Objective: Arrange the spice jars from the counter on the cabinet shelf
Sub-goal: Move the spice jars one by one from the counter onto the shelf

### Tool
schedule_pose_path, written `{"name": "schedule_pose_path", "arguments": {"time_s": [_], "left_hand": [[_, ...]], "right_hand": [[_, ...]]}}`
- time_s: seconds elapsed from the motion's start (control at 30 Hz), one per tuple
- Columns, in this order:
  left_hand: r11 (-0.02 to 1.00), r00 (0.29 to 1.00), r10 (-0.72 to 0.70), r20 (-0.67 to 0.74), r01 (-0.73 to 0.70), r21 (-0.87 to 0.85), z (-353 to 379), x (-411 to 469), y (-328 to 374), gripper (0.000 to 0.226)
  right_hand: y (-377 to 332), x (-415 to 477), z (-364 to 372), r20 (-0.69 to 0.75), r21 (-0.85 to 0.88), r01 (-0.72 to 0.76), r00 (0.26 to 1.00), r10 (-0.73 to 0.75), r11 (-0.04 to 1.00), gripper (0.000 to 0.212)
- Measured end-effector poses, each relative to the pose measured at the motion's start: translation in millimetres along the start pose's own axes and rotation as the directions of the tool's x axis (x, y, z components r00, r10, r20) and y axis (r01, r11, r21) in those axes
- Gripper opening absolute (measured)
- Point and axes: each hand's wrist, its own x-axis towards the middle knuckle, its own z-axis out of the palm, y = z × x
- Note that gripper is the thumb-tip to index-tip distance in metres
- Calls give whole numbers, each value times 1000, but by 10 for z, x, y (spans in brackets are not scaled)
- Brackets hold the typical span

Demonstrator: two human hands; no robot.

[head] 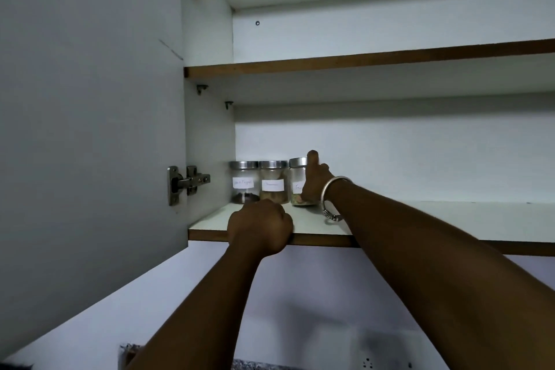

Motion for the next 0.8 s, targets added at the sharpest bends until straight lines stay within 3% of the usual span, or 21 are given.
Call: {"name": "schedule_pose_path", "arguments": {"time_s": [0.13, 0.37, 0.5, 0.57, 0.67, 0.8], "left_hand": [[1000, 1000, 4, 11, -4, 24, 35, 50, -11, 36], [999, 998, 2, -59, 0, 37, 44, 46, 13, 35], [999, 992, 17, -124, -14, 32, 70, 17, -3, 33], [999, 987, 24, -158, -20, 25, 70, -9, -7, 34], [1000, 986, 12, -165, -11, 7, 58, -20, -7, 35], [1000, 987, -5, -159, 1, -21, 27, -68, 39, 40]], "right_hand": [[71, 227, 191, -29, -15, -46, 999, 45, 999, 116], [156, 246, 179, -14, -62, 0, 1000, -1, 998, 122], [97, 152, 88, 32, 4, -19, 999, 19, 1000, 131], [-4, 61, -58, 59, 119, -65, 997, 59, 991, 134], [-114, -173, -375, 134, 379, -154, 985, 111, 912, 125], [-111, -764, -715, 99, 349, -55, 995, 21, 935, 105]]}}
